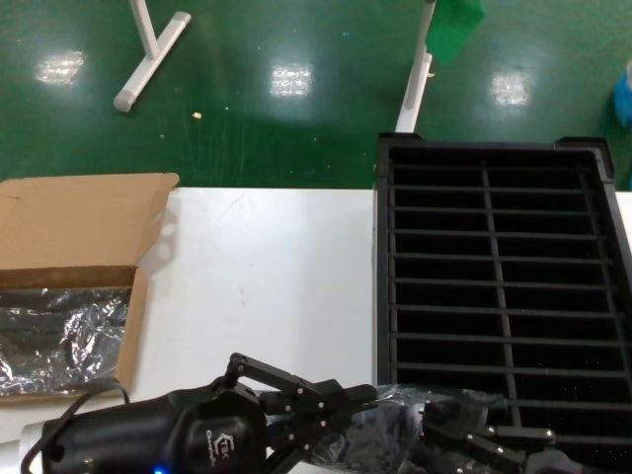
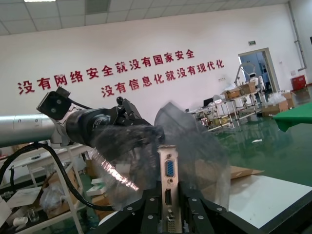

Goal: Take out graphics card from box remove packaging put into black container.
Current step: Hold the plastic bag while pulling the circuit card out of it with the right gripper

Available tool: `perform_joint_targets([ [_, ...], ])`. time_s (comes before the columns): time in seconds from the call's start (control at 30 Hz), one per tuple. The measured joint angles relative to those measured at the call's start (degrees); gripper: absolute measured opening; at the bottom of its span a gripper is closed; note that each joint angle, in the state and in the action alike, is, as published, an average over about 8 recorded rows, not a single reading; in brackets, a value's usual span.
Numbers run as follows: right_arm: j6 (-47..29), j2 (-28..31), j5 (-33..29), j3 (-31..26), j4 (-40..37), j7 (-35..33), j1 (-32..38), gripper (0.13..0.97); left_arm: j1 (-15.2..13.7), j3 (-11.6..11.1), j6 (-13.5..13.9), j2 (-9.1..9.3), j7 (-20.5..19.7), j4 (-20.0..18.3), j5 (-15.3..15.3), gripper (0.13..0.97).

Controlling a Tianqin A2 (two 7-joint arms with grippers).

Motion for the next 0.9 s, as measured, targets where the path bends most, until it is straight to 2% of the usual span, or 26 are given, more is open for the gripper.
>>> perform_joint_targets([
  [0.33, 0.01, 0.05, 0.04, -0.3, -0.05, 0.6, 0.14, 0.257, 0.33, -0.26, 0.13, -0.16, 0.14, -0.13, -0.17, 0.142],
  [0.9, -0.2, -0.57, 0.37, -0.97, -0.6, 1.78, 1.03, 0.206, 0.56, -0.93, 0.28, -0.25, 0.03, 0.2, -0.64, 0.142],
])
